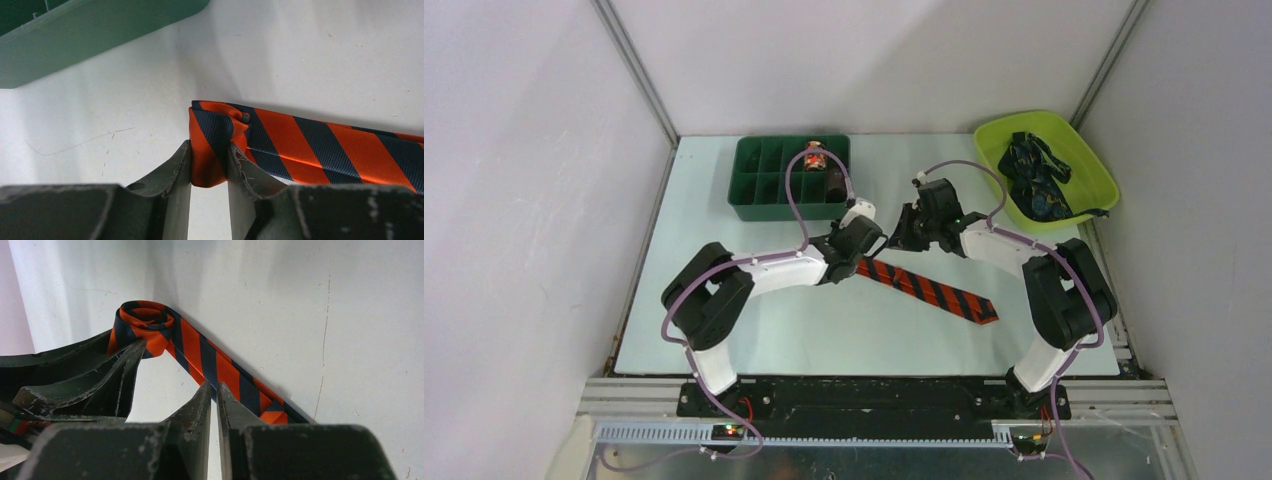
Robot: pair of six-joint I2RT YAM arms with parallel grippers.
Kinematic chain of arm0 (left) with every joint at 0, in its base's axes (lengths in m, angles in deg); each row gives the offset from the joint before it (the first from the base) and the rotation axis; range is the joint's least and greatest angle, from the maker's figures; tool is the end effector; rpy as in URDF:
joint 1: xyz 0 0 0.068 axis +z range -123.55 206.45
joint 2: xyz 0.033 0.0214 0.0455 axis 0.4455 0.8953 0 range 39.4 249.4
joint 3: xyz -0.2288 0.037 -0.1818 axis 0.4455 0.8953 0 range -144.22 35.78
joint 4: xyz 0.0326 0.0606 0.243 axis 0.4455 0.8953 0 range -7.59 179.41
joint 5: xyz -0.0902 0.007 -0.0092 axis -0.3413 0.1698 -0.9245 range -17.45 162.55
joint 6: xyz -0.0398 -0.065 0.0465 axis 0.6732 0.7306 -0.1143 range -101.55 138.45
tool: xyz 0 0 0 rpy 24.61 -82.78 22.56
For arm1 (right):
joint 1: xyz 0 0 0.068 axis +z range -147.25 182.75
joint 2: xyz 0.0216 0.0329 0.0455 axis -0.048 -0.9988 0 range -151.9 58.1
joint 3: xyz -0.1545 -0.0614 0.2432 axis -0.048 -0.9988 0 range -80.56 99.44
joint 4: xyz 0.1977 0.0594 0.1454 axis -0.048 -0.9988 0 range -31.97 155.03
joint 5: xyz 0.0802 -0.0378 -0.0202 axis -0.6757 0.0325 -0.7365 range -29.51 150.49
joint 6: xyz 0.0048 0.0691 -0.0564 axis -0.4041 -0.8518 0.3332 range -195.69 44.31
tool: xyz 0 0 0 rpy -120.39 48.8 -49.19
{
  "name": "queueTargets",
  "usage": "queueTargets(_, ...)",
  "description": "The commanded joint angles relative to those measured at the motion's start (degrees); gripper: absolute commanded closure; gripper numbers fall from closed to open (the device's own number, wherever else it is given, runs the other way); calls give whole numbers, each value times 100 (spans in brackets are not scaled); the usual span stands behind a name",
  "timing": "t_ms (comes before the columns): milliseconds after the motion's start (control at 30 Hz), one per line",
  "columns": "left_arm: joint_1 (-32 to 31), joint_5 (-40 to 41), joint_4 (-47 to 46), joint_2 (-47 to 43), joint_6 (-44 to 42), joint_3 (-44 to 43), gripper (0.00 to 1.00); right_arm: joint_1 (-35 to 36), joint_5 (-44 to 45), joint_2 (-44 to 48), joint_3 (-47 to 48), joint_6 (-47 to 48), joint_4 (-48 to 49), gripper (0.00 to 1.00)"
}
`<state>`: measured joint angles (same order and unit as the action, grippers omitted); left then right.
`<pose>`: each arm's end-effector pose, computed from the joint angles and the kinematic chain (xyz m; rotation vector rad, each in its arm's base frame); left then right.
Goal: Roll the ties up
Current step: Roll the tie at the center of the board.
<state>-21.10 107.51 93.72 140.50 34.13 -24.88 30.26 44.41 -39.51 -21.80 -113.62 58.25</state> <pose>0.2898 -0.2493 0.1782 0.3840 2.2449 0.1955 0.3305 0.1970 0.1889 0.0836 2.5061 0.8493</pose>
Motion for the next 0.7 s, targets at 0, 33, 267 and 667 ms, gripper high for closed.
queueTargets(0,-86,523,115,108,-248,-227,67,-39,55,138,10,68,122,89)
queueTargets(33,-103,535,121,117,-258,-231,68,-36,53,133,12,67,120,89)
queueTargets(267,-219,606,175,236,-301,-340,67,-47,51,144,10,66,125,89)
queueTargets(667,-394,500,250,306,-177,-432,66,-123,50,271,11,-49,145,89)
